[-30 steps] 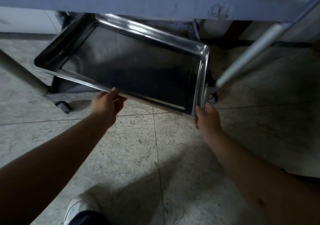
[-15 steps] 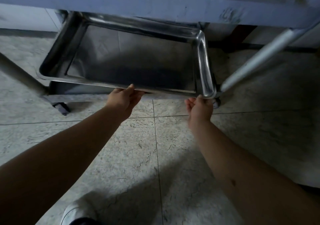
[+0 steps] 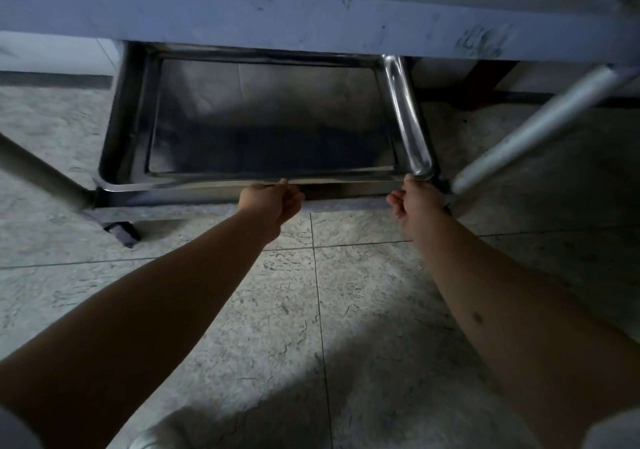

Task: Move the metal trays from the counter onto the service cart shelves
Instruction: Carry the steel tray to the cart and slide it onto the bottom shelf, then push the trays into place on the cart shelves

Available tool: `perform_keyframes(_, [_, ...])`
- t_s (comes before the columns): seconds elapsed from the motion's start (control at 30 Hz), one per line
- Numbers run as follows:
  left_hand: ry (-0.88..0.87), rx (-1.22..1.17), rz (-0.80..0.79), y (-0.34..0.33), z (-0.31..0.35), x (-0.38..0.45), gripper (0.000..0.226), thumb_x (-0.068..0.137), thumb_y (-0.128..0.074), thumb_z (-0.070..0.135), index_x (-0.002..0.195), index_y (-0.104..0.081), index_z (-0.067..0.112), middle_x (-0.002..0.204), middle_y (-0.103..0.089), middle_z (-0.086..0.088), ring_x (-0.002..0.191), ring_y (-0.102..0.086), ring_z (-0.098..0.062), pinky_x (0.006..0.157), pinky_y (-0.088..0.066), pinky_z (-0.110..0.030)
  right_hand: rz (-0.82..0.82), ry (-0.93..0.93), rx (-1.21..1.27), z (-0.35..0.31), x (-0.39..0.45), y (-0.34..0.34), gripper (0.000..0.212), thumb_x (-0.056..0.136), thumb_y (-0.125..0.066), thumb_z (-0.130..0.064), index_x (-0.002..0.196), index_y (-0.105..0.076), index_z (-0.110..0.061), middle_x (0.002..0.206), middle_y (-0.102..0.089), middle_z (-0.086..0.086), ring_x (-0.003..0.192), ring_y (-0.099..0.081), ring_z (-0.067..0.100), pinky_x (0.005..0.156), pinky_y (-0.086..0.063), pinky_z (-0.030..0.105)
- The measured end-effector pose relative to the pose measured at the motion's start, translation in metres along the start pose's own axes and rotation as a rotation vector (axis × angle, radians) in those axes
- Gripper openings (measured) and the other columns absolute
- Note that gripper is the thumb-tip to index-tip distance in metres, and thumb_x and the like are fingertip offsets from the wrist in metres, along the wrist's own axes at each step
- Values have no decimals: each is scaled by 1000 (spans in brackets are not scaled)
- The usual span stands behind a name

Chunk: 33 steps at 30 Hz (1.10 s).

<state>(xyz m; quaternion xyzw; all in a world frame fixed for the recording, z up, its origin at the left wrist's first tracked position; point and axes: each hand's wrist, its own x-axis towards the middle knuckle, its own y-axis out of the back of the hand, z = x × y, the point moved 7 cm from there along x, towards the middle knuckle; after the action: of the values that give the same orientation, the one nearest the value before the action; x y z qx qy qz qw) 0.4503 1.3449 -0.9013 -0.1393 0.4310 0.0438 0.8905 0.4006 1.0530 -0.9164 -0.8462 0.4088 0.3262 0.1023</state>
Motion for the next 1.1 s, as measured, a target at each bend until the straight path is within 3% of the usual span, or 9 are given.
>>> perform_keyframes(0.27, [1,114,16,-1,13,2,20,96,-65,24,93,-61,5,59,-73,-6,57,-73,-14,50,-59,-27,51,29,-265,-4,11,4,46,89,-60,-56,71,-54,-14,53,-51,-3,34,-43,8,36,-32,16])
perform_keyframes(0.43, [-92,356,-4,7,20,1,27,96,-64,31,102,-59,6,75,-73,-10,59,-73,-16,54,-61,-31,116,213,-545,-15,1,2,53,91,-48,-60,76,-61,-11,62,-60,5,50,-56,20,53,-49,36])
perform_keyframes(0.5, [-216,571,-1,11,23,-4,31,99,-58,35,106,-60,4,80,-72,-10,64,-72,-16,59,-61,-32,71,427,-723,-16,-14,-5,52,93,-43,-59,79,-64,-13,74,-65,9,68,-64,28,66,-56,42])
perform_keyframes(0.6, [-639,1117,85,14,34,-21,30,101,-52,39,105,-59,10,85,-68,-5,69,-66,-17,55,-52,-29,-47,811,-1012,-7,-58,-17,40,90,-45,-56,74,-55,-21,66,-57,-3,61,-55,19,50,-36,26])
perform_keyframes(0.67, [-940,1417,130,15,37,-38,35,98,-51,46,117,-55,17,104,-67,-6,86,-66,-24,61,-51,-31,-92,1026,-1154,2,-85,-24,35,87,-51,-55,94,-59,-21,88,-59,-2,76,-55,19,56,-36,26])
perform_keyframes(0.73, [-1073,1711,148,21,28,-44,62,92,-48,61,140,-41,23,143,-50,-13,124,-53,-36,86,-52,-48,-147,1089,-1310,16,-98,-30,62,81,-54,-64,124,-53,-19,122,-54,9,108,-51,29,76,-45,37])
perform_keyframes(0.8, [-988,1939,132,34,14,-42,93,83,-34,82,157,-6,32,167,-1,-15,150,-10,-44,108,-29,-66,-214,983,-1499,34,-97,-33,99,72,-44,-84,150,-23,-27,157,-20,12,141,-21,38,105,-31,53])
perform_keyframes(0.87, [-859,2000,125,51,1,-38,108,71,-17,96,153,21,38,159,33,-12,147,23,-41,109,-12,-75,-287,897,-1623,49,-96,-36,118,60,-33,-97,152,10,-37,162,23,1,147,17,36,113,-7,61])
perform_keyframes(1.1, [-661,2005,144,76,4,-78,115,54,-1,104,144,37,43,154,44,-8,140,33,-39,106,-11,-80,-378,837,-1747,42,-128,-40,124,53,-25,-103,147,25,-39,153,43,-4,140,37,32,110,10,65])
